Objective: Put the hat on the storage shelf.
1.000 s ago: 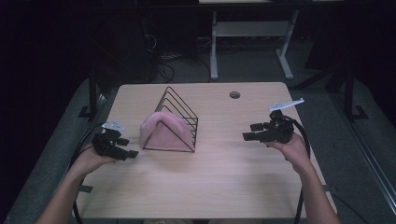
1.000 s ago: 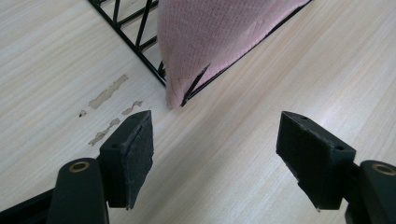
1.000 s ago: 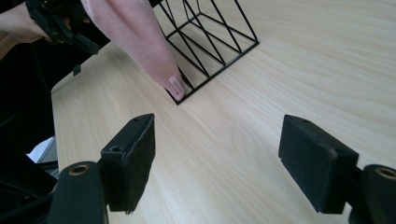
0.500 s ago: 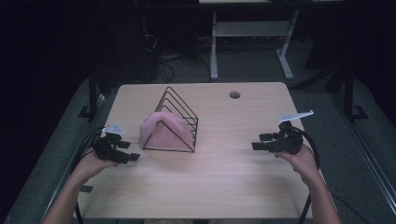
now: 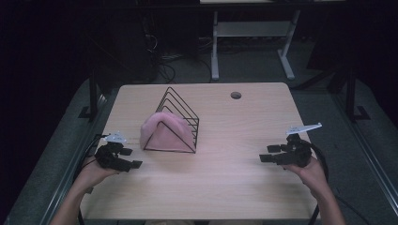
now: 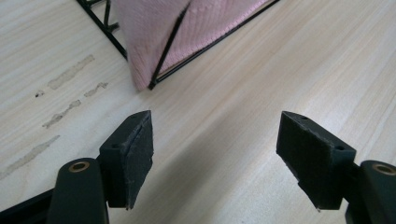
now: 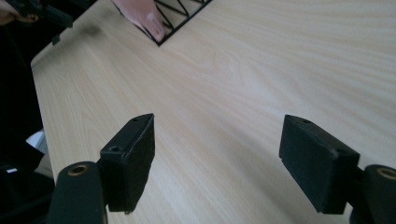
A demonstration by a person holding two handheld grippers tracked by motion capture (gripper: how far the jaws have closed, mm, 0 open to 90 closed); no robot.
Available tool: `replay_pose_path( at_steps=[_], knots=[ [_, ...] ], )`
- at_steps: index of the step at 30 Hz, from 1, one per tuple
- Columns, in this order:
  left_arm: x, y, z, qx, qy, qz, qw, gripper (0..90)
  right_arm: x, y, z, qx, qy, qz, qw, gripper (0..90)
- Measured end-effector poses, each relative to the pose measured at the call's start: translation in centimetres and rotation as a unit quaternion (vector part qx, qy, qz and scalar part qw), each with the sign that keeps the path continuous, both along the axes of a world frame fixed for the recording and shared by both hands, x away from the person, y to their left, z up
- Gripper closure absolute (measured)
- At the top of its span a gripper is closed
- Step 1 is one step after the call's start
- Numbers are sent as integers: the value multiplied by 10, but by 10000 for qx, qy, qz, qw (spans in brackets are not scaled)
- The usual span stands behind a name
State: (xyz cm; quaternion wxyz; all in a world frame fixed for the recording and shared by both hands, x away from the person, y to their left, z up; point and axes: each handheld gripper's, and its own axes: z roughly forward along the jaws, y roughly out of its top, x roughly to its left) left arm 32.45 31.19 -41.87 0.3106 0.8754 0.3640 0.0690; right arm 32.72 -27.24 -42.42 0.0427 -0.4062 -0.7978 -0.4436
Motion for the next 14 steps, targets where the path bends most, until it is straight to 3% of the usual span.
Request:
replay_pose_path(
  at_steps=[9,10,14],
  knots=[
    [-13,-6,1,-143,-178,63,9997,274,-26,-7,-10,-90,-8,-61,9999,250],
    [-19,-8,1,-216,-285,119,9993,274,-31,-6,-11,-61,-60,-60,9999,250],
    [-26,-9,-3,-389,-391,238,9982,274,-47,-1,-16,-22,-241,-18,9997,250]
  ],
)
